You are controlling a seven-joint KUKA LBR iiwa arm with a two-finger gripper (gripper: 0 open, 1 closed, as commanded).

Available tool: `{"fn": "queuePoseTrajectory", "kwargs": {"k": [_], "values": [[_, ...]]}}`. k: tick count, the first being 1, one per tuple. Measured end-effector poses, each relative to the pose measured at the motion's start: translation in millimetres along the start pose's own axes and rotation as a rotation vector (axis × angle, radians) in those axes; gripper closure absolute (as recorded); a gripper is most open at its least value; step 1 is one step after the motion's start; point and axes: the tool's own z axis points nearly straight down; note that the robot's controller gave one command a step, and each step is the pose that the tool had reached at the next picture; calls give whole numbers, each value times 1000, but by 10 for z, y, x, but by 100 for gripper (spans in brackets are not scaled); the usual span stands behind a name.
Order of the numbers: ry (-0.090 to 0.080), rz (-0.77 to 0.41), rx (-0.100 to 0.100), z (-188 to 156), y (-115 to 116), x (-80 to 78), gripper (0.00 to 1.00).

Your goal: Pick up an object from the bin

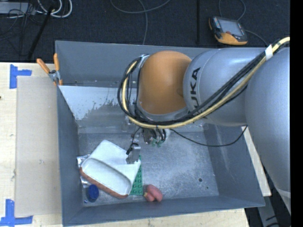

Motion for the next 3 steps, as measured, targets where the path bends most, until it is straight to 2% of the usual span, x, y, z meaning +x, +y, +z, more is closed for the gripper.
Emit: {"fn": "queuePoseTrajectory", "kwargs": {"k": [1,2,3], "values": [[-4,54,-5,766,-230,47,0],[-19,61,-3,751,-263,6,100],[-19,61,-3,751,-263,6,0]]}}
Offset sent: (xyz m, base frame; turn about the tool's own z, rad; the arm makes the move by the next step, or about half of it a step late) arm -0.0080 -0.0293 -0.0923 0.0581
